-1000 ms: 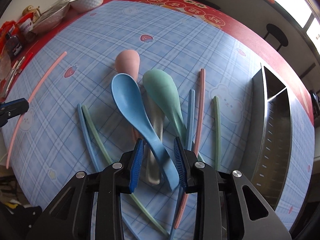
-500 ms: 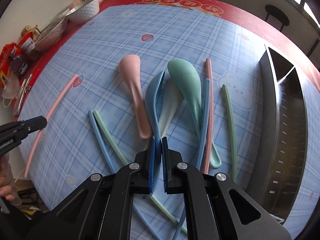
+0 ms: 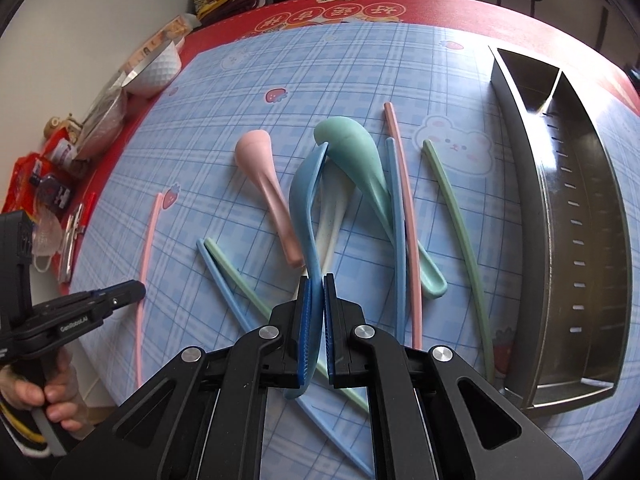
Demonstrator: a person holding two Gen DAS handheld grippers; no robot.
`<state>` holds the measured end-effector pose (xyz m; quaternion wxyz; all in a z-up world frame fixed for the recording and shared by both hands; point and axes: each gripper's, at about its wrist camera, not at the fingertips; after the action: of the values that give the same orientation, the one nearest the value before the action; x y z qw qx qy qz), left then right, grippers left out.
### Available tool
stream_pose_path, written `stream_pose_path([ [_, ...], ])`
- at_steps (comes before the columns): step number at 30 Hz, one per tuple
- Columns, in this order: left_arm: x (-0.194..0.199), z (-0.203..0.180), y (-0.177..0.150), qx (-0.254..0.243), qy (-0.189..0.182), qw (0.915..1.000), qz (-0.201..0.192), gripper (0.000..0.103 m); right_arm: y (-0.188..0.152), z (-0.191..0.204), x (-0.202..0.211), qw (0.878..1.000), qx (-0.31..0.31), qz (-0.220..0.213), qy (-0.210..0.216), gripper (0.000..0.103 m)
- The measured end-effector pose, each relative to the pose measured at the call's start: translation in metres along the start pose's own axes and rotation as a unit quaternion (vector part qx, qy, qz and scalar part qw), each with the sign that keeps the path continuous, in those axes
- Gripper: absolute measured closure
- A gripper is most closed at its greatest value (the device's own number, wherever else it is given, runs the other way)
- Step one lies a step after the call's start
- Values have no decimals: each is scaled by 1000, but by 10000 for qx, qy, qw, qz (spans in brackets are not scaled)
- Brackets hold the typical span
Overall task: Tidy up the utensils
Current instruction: 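Lift the blue spoon and lower it into the steel tray with the right tool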
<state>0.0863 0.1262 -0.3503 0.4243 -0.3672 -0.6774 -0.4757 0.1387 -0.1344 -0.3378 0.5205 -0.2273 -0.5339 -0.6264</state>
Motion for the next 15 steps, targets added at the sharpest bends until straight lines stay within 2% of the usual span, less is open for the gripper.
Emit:
stream_pose_path([
  [6,-6,-21,3,-401,453,9982,-20,94,2,-16,20,9989,-361,-236,178,97],
  [10,-10,-28,7,-420,525,9977,-26,94,12,-31,41,9974,-508,-463,225,97],
  [12,-10,-29,9,-407,520,9978,-37,94,21,-42,52,9967,-536,-597,111,97],
  [15,-12,-30,11,-421,532,9977,-63,94,40,-68,65,9943,-619,-813,-302,97],
])
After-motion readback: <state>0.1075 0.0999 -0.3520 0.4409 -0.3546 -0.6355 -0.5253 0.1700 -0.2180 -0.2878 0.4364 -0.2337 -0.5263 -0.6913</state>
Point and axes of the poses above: each gripper's, at about its wrist camera, not at the fingertips, and x roughly against the way its jaws point, z to its left, y to its top, and after that the axes turned 5 degrees about -z, right-handed
